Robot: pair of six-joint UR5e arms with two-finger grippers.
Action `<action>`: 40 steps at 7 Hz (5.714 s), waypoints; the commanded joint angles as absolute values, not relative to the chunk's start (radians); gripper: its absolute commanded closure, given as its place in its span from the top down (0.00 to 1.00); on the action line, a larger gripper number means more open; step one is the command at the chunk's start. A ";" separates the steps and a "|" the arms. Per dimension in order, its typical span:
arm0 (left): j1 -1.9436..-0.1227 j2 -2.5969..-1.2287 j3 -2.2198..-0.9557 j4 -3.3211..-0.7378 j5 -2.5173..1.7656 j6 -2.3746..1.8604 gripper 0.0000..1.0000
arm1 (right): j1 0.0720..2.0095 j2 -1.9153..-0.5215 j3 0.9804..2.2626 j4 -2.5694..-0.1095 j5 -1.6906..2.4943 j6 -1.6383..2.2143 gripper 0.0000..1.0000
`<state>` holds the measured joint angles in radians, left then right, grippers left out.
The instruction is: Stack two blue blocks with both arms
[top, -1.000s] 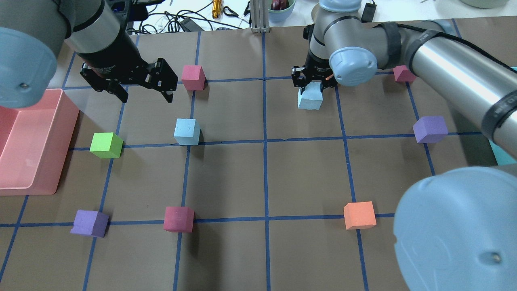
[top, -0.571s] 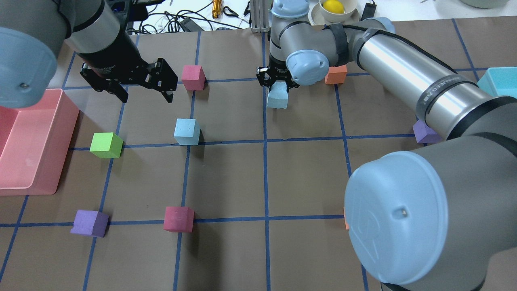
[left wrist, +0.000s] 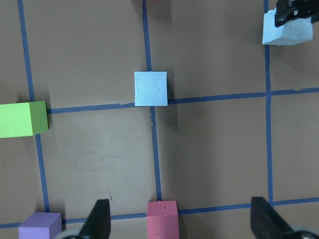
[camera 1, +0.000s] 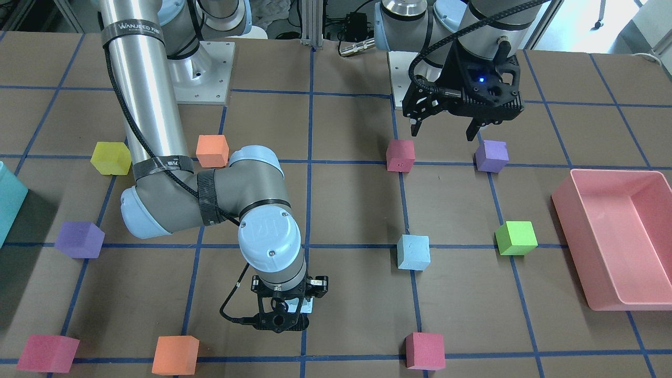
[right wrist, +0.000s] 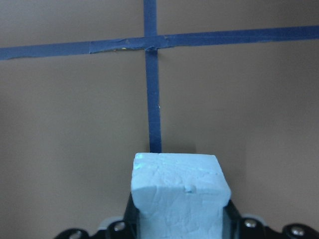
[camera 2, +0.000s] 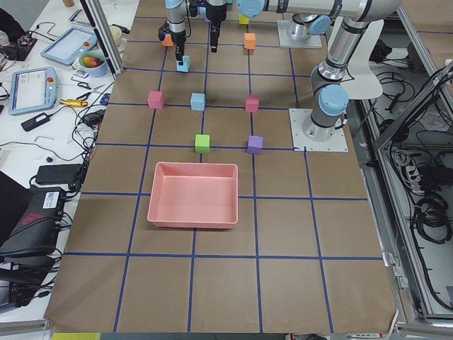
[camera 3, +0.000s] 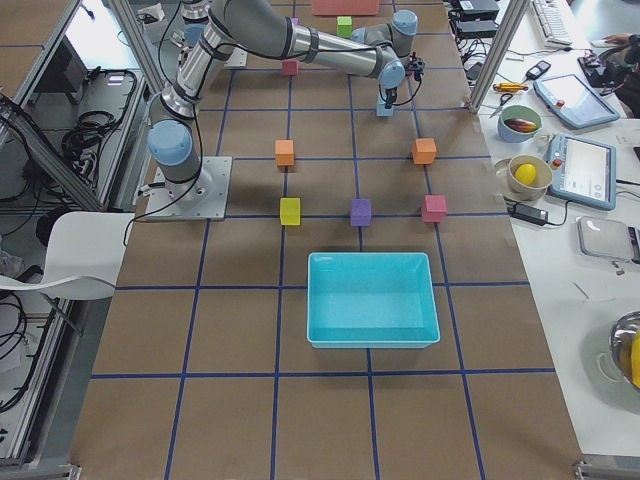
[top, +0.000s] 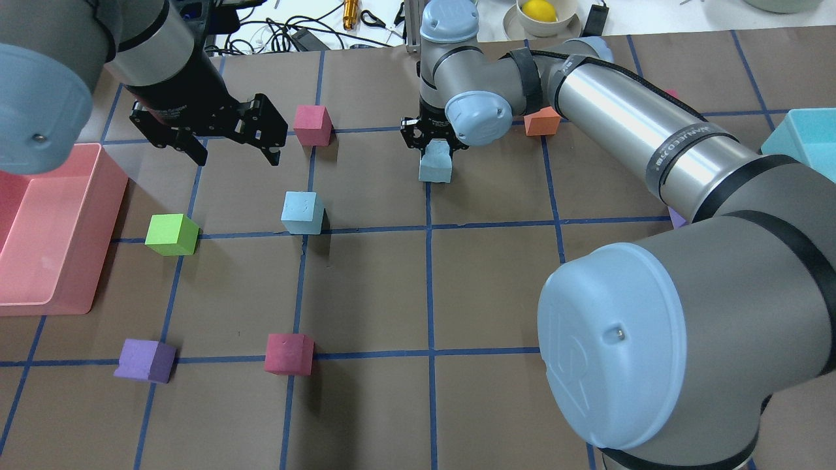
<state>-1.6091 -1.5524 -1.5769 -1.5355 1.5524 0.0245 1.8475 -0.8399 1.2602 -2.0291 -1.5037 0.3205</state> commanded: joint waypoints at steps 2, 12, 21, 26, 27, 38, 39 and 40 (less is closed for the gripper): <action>-1.615 -1.577 -1.592 -1.517 1.546 0.021 1.00 | 1.850 -0.833 1.261 -2.031 -1.503 0.322 0.62; -1.586 -2.023 -1.735 -0.999 1.580 0.112 1.00 | 1.697 -1.066 1.235 -1.682 -1.563 0.205 1.00; -1.623 -2.104 -1.537 -1.100 1.562 -0.220 0.37 | 1.557 -1.521 1.549 -1.559 -1.650 0.094 1.00; -1.860 -2.299 -1.172 -1.149 1.502 -0.311 0.40 | 1.551 -1.551 1.559 -1.454 -1.612 -0.065 1.00; -1.888 -2.319 -1.166 -1.137 1.503 -0.333 0.40 | 1.551 -1.552 1.557 -1.456 -1.612 -0.058 1.00; -1.885 -2.251 -1.154 -1.246 1.494 -0.448 1.00 | 1.552 -1.557 1.555 -1.499 -1.606 0.069 1.00; -1.855 -2.193 -1.144 -1.334 1.467 -0.443 1.00 | 1.554 -1.557 1.555 -1.518 -1.608 0.066 1.00; -1.820 -2.106 -1.134 -1.458 1.445 -0.408 1.00 | 1.555 -1.557 1.557 -1.523 -1.606 0.066 1.00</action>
